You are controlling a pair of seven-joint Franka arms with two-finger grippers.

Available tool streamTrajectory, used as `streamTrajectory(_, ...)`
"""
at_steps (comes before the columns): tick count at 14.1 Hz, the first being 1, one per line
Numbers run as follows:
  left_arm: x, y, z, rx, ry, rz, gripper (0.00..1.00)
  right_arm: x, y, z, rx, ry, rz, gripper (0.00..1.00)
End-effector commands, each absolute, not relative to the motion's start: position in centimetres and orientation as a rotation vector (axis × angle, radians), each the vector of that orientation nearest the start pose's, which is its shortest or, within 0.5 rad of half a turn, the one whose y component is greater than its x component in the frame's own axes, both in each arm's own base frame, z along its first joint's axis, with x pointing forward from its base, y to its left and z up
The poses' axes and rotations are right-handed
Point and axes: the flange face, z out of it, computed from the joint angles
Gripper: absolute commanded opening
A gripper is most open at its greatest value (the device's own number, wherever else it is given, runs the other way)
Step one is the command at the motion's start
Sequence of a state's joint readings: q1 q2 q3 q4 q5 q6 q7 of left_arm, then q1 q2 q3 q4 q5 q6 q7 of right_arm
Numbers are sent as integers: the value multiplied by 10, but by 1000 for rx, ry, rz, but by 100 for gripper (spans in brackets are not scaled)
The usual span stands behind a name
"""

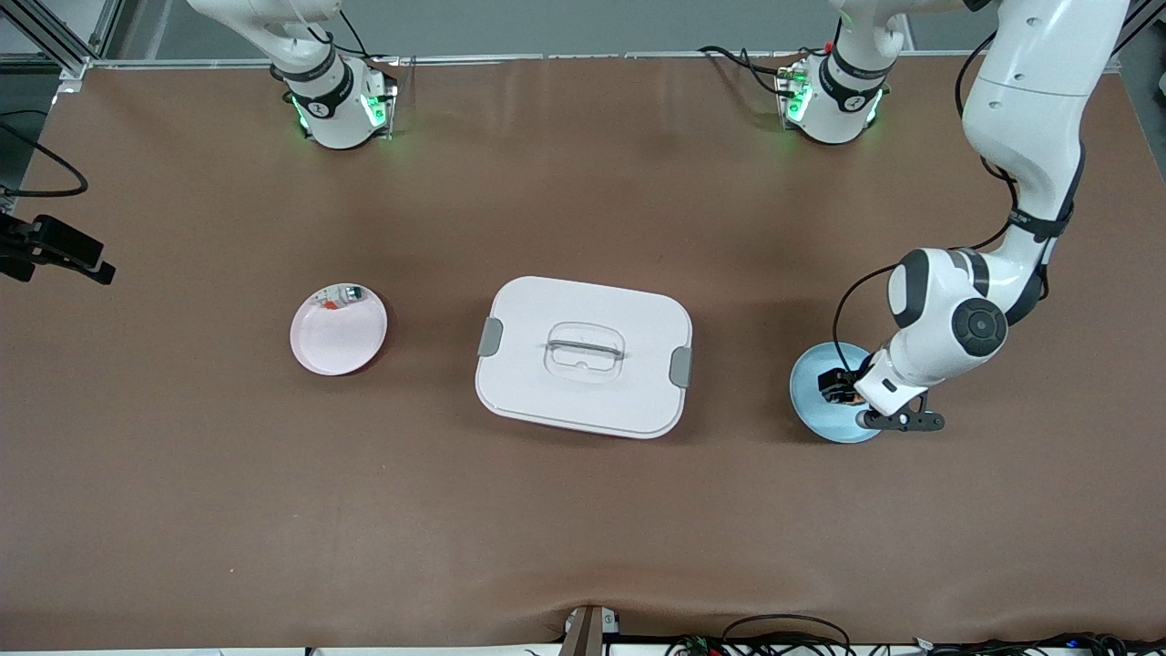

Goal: Transfer orange switch to right arm and place
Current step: 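Close the left gripper on the orange switch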

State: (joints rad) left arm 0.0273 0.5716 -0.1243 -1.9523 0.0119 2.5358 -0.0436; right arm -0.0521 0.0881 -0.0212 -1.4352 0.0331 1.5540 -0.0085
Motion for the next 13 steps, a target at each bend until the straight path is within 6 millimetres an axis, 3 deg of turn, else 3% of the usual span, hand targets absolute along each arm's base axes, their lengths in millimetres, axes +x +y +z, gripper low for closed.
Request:
streamTrajectory(1, 622, -57, 181, -3195, 81, -44, 68, 576, -41, 639, -3109, 87, -57, 100)
streamTrajectory(2, 622, -57, 181, -3196, 71, -41, 51, 576, -41, 640, -3109, 86, -60, 100)
streamTrajectory(4, 623, -57, 186, -3196, 55, -50, 3, 577, -41, 639, -3109, 89, -62, 100)
streamTrajectory(7, 624, -60, 211, -3197, 53, -59, 0, 576, -41, 640, -3109, 86, -57, 100)
streamTrajectory(13, 623, -71, 307, -3185, -1, -37, 0, 576, -43, 640, -3111, 91, -57, 100)
